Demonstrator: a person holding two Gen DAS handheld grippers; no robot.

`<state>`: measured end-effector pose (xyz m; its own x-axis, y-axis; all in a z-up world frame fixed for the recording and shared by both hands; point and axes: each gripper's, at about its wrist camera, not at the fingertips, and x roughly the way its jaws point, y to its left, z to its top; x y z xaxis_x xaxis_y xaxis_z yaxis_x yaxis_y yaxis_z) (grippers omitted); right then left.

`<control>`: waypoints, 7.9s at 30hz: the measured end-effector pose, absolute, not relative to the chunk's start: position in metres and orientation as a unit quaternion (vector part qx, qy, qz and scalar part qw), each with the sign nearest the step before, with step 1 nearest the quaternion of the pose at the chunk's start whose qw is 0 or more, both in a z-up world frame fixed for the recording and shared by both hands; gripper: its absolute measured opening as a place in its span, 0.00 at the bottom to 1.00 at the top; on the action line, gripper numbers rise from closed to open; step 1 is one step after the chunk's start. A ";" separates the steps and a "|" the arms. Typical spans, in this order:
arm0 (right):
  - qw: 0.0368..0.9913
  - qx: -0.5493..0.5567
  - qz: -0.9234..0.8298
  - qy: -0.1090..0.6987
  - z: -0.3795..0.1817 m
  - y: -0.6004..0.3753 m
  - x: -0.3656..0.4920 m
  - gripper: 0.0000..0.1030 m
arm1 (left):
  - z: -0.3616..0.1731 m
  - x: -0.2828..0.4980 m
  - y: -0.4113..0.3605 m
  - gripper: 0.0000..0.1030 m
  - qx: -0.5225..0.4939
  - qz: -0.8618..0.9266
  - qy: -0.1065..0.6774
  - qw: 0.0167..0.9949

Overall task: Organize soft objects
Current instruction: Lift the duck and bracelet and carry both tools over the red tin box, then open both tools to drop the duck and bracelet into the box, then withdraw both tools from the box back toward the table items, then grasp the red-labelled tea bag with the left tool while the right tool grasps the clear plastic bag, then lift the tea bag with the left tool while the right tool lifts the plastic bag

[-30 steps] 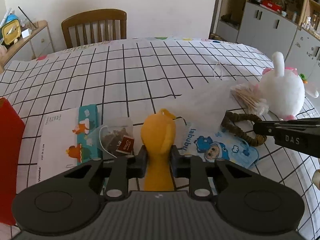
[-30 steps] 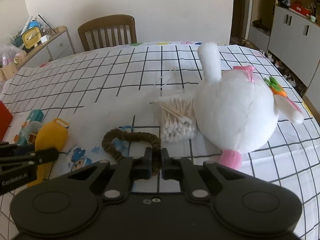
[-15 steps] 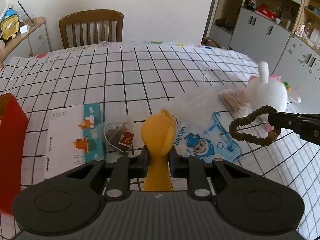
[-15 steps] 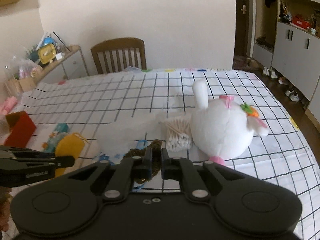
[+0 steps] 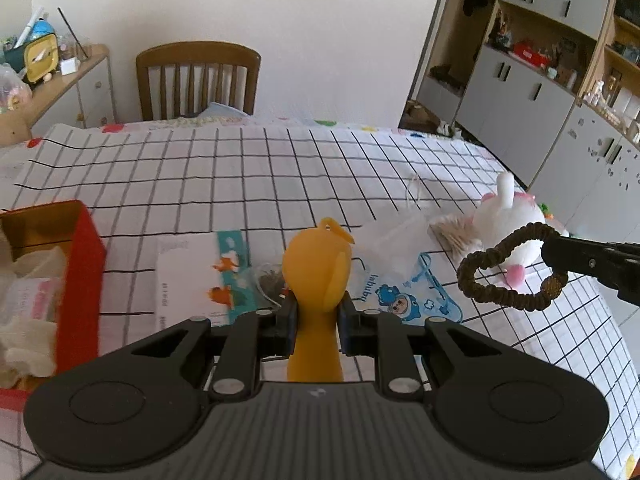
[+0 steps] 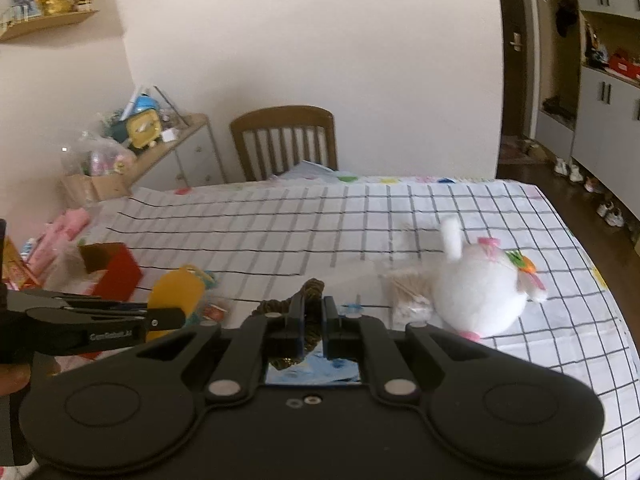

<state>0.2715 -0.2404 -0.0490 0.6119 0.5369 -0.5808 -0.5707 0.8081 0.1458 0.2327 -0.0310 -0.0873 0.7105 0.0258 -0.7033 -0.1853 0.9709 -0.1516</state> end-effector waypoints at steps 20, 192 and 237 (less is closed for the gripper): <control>0.871 -0.034 0.399 0.284 -0.010 -0.136 0.217 0.07 | -0.037 0.163 0.056 0.19 -0.118 0.095 0.340 0.928; 0.860 -0.065 0.338 0.376 -0.107 -0.178 0.372 0.98 | -0.132 0.290 -0.023 0.98 -0.006 0.026 0.361 0.932; 0.883 -0.065 0.279 0.371 -0.115 -0.175 0.382 0.02 | -0.149 0.304 -0.018 0.17 0.022 0.031 0.394 0.918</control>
<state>0.3824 -0.1745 -0.1155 0.5685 0.4443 -0.6924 -0.5409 0.8360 0.0924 0.3040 -0.0176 -0.1489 0.6875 0.0740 -0.7224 -0.0400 0.9971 0.0640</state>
